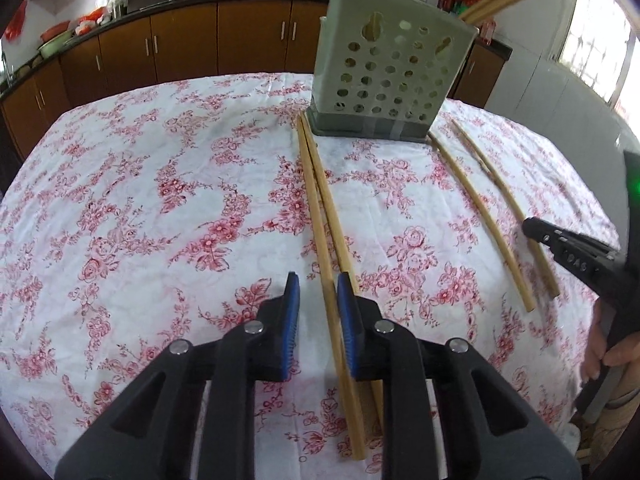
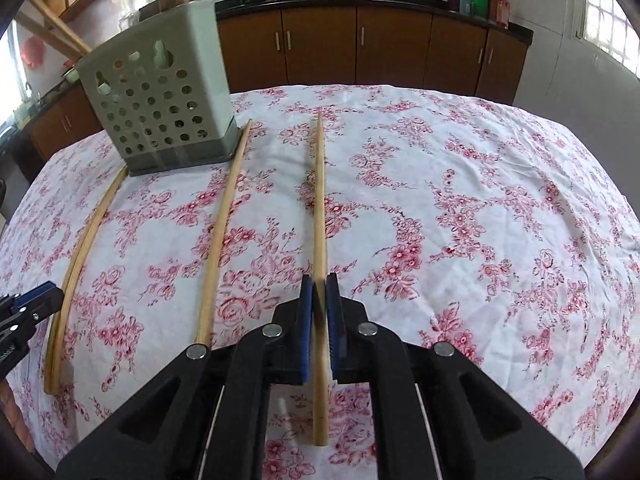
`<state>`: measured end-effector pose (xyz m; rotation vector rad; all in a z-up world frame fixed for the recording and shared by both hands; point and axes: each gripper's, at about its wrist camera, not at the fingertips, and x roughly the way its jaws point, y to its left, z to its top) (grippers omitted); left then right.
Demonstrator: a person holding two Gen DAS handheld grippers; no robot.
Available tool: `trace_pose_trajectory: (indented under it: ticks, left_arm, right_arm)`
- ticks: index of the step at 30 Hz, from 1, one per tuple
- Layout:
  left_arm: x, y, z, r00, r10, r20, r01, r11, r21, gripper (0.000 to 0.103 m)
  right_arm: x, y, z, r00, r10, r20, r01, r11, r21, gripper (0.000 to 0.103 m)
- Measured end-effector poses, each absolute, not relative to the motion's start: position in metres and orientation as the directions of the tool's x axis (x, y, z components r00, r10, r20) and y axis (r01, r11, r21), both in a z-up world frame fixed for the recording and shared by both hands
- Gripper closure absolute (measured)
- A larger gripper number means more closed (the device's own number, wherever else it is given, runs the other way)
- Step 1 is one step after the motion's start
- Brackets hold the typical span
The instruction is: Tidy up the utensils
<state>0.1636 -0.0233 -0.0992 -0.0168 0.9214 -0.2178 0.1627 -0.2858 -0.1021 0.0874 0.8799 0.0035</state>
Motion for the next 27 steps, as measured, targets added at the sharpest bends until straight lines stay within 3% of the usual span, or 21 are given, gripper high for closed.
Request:
trace_pose_trajectory:
  ticks: [3, 6, 16, 27]
  left_arm:
    - [0.162, -0.027, -0.1, 0.598, -0.172, -0.783, 0.181, 0.98, -0.077, 0.083]
    - [0.168, -0.02, -0.101, 0.597, -0.164, -0.785, 0.163, 0.983, -0.081, 0.094]
    - [0.213, 0.042, -0.1, 0.614, -0.057, -0.787, -0.006, 0.997, -0.077, 0.094]
    - [0.214, 0.048, -0.101, 0.63, -0.082, -0.772, -0.011, 0.993, -0.115, 0.093]
  right_arm:
    - [0.154, -0.282, -0.103, 0.644, 0.057, -0.763, 0.002, 0.997, 0.076, 0.094]
    - [0.152, -0.279, -0.104, 0.651, 0.054, -0.757, -0.01, 0.998, 0.062, 0.094]
    - [0.181, -0.312, -0.104, 0.657, -0.037, -0.753, 0.116, 0.992, 0.052, 0.095]
    - [0.192, -0.32, -0.107, 0.657, -0.034, -0.753, 0.131, 0.989, 0.07, 0.095]
